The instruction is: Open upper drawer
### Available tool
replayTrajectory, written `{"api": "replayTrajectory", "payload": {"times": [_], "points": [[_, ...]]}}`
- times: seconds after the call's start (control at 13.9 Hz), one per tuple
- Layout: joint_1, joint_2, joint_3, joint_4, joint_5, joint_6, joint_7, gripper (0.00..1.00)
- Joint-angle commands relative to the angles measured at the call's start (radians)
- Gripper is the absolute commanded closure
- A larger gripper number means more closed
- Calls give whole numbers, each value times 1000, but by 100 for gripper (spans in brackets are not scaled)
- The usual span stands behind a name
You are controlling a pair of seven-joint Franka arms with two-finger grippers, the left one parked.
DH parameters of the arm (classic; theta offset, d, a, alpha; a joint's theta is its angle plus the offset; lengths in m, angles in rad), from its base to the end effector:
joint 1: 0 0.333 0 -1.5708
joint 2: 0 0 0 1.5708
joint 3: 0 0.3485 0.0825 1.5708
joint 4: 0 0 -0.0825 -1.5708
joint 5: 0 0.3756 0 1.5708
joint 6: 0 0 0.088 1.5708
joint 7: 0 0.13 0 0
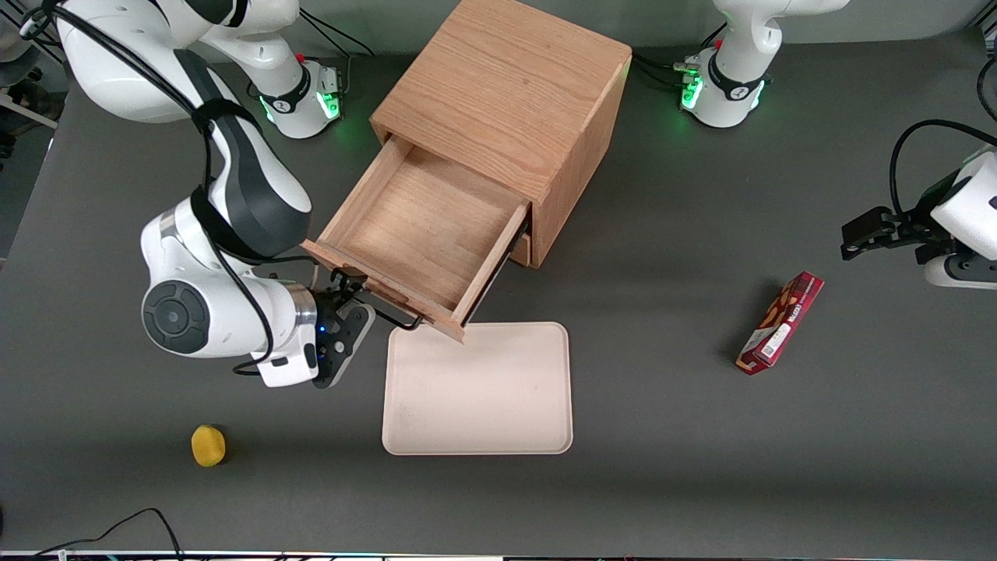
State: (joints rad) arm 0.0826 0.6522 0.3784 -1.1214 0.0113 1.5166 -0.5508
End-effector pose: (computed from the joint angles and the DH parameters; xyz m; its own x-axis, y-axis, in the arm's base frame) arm 0.6660 0.2479 0.4395 0.5612 0.8255 -0.0597 0.7749 -0.5494 -0.3125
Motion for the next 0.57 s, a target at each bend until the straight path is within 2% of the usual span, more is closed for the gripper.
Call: {"api": "replayTrajectory", "payload": {"times": [0.0, 0.29, 0.5], "points": [[2, -77, -1, 26, -8, -81, 25, 0], [-36, -248, -6, -24, -8, -148, 23, 0], [-127, -374, 2, -109, -2, -153, 23, 0]]}}
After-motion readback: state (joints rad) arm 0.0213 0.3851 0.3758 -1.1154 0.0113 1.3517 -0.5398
